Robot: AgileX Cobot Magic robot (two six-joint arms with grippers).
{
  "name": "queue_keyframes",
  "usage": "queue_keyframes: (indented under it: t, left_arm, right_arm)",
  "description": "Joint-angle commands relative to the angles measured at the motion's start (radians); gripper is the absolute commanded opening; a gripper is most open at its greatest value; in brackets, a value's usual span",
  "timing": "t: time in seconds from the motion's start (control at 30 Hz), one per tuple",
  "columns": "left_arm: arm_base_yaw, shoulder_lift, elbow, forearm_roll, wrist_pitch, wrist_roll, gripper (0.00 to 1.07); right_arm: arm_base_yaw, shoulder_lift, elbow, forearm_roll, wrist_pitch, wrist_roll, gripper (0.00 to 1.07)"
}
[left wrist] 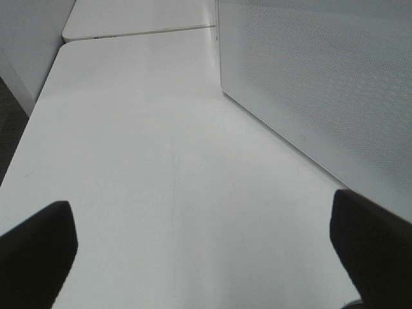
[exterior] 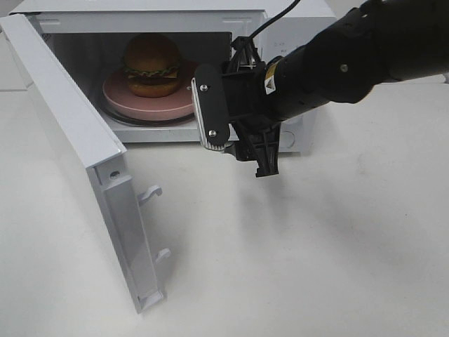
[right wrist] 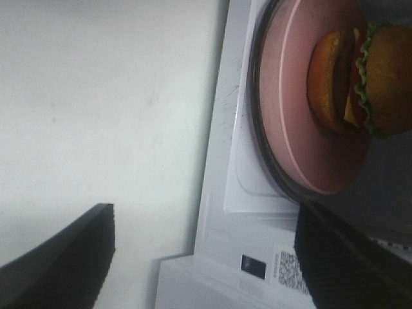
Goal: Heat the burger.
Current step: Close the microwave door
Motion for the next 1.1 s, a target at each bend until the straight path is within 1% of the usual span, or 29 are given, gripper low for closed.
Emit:
queue_keyframes:
  t: [0.03, 0.07, 0.1, 0.17, 0.2, 0.27, 0.37, 0.47, 0.5, 0.53, 0.57, 0.6, 0.63, 0.67, 0.73, 0.77, 0.83, 0.87, 0.93, 1.0, 1.03, 1.1]
  left_arm:
    - [0.0, -0.02, -0.001, -0.003, 0.002, -0.003, 1.0]
    - [0.0, -0.02, -0.001, -0.003, 0.002, -0.003, 1.0]
    - [0.0, -0.02, -0.001, -0.003, 0.002, -0.003, 1.0]
    - [0.0, -0.02, -0.001, -0.003, 0.002, -0.003, 1.0]
    - [0.0, -0.02, -0.001, -0.003, 0.002, -0.003, 1.0]
    - [0.0, -0.02, -0.001, -0.003, 0.002, -0.003, 1.0]
    - [0.0, -0.02, -0.001, -0.003, 0.002, -0.003, 1.0]
    - [0.0, -0.02, -0.001, -0.003, 0.002, -0.003, 1.0]
    - [0.0, -0.02, -0.001, -0.003, 0.002, -0.003, 1.0]
    - [0.0, -0.02, -0.001, -0.003, 0.002, -0.003, 1.0]
    - [0.0, -0.02, -0.001, -0.003, 0.002, -0.003, 1.0]
    - [0.0, -0.02, -0.001, -0.003, 0.002, -0.003, 1.0]
    - [0.0, -0.02, -0.001, -0.003, 0.002, -0.003, 1.0]
    - [0.0, -0.02, -0.001, -0.003, 0.002, -0.003, 1.0]
    - [0.0, -0.02, -0.001, -0.003, 0.002, -0.003, 1.0]
    - [0.0, -0.02, -0.001, -0.003, 0.002, -0.003, 1.0]
    - [0.0, -0.02, -0.001, -0.003, 0.002, -0.003, 1.0]
    - [0.0, -0.02, -0.001, -0.003, 0.002, -0.003, 1.0]
    - [0.0, -0.02, -0.001, -0.003, 0.002, -0.003, 1.0]
    - [0.0, -0.02, -0.001, -0.003, 0.002, -0.003, 1.0]
    - [0.0, -0.02, -0.001, -0.003, 0.002, -0.003, 1.0]
    - [0.0, -0.02, -0.001, -0.003, 0.002, -0.003, 1.0]
  right_arm:
    - [-0.003, -0.09, 0.075, -0.002, -0.009, 0.078, 0.76]
    - [-0.003, -0.09, 0.075, -0.002, -0.009, 0.078, 0.76]
    - [-0.003, -0.125, 0.113, -0.002, -0.008, 0.118, 0.76]
    - [-0.003, -0.146, 0.132, -0.002, -0.007, 0.143, 0.76]
    - [-0.003, -0.182, 0.164, -0.002, -0.003, 0.204, 0.76]
    - [-0.003, -0.204, 0.178, -0.002, 0.003, 0.23, 0.76]
    - [-0.003, -0.297, 0.232, -0.002, 0.096, 0.395, 0.76]
    - [-0.003, -0.316, 0.239, -0.002, 0.127, 0.443, 0.76]
    - [-0.003, -0.351, 0.245, -0.002, 0.192, 0.545, 0.76]
    - [-0.003, -0.367, 0.246, -0.002, 0.239, 0.596, 0.76]
    - [-0.003, -0.367, 0.246, -0.002, 0.239, 0.596, 0.76]
    - [-0.003, -0.393, 0.247, -0.002, 0.326, 0.678, 0.76]
    - [-0.003, -0.403, 0.247, -0.002, 0.373, 0.71, 0.76]
    - [-0.003, -0.403, 0.247, -0.002, 0.373, 0.71, 0.76]
    - [-0.003, -0.446, 0.247, -0.002, 0.519, 0.851, 0.76]
    - [-0.003, -0.446, 0.247, -0.002, 0.519, 0.851, 0.76]
    - [-0.003, -0.487, 0.247, -0.002, 0.597, 0.949, 0.76]
    - [-0.003, -0.487, 0.247, -0.002, 0.597, 0.949, 0.76]
    - [-0.003, -0.53, 0.247, -0.002, 0.692, 1.028, 0.76]
    - [-0.003, -0.548, 0.247, -0.002, 0.731, 1.063, 0.76]
    - [-0.003, -0.588, 0.247, -0.001, 0.805, 1.105, 0.76]
    - [-0.003, -0.607, 0.247, 0.0, 0.843, 1.126, 0.76]
